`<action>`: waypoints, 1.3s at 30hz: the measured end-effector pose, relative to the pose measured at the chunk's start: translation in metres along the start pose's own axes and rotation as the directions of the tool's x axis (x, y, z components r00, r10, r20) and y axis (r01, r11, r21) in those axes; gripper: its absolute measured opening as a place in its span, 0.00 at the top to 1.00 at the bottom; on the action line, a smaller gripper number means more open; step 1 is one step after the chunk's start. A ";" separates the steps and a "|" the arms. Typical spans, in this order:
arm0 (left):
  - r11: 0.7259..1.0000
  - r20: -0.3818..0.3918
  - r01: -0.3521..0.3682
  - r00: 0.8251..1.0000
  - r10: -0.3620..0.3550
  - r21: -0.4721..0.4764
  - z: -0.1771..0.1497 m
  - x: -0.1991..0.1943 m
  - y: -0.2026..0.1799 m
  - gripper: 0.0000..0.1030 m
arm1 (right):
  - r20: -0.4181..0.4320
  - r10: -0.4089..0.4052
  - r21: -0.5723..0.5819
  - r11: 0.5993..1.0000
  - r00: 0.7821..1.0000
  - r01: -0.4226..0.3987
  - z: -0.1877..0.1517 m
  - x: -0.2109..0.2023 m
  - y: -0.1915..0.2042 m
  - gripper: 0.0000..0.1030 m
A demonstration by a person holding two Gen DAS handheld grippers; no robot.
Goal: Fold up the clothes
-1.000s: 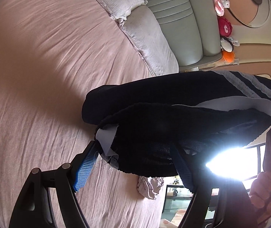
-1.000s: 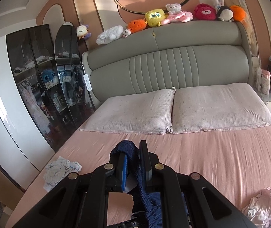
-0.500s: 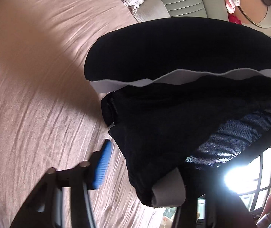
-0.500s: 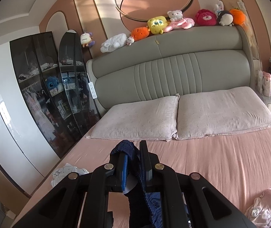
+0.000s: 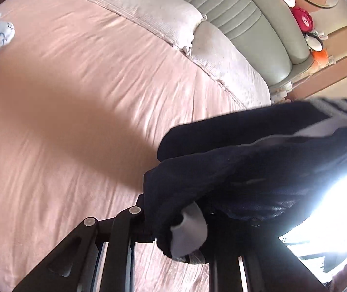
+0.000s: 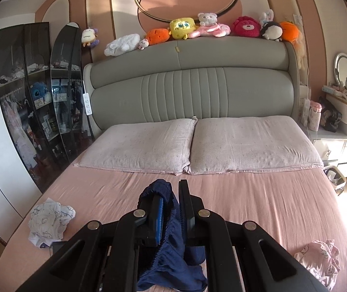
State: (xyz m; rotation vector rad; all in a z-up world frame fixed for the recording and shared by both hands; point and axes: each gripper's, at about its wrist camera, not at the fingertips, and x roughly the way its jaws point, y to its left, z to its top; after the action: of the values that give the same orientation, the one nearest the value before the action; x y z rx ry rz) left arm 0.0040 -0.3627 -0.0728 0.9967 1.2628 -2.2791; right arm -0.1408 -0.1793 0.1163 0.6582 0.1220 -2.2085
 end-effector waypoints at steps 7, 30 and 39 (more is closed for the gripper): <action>0.987 0.172 -0.094 0.982 0.071 0.129 0.035 -0.052 0.000 0.86 | -0.090 -0.039 0.034 0.998 0.995 0.043 -0.017 0.018 -0.020 0.92; 0.992 0.113 0.014 0.993 -0.028 0.122 0.038 -0.057 -0.002 0.86 | -0.255 -0.070 0.053 0.995 0.964 0.086 -0.084 0.033 -0.045 0.92; 0.986 0.111 0.036 0.992 -0.054 0.163 0.064 -0.047 -0.016 0.86 | -0.200 -0.009 0.079 0.997 0.980 0.025 -0.056 0.042 -0.036 0.92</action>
State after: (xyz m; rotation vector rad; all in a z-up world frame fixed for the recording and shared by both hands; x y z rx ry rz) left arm 0.0006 -0.4094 -0.0068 0.8823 1.0793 -2.4676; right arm -0.1667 -0.1673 0.0431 0.9274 0.1418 -2.1687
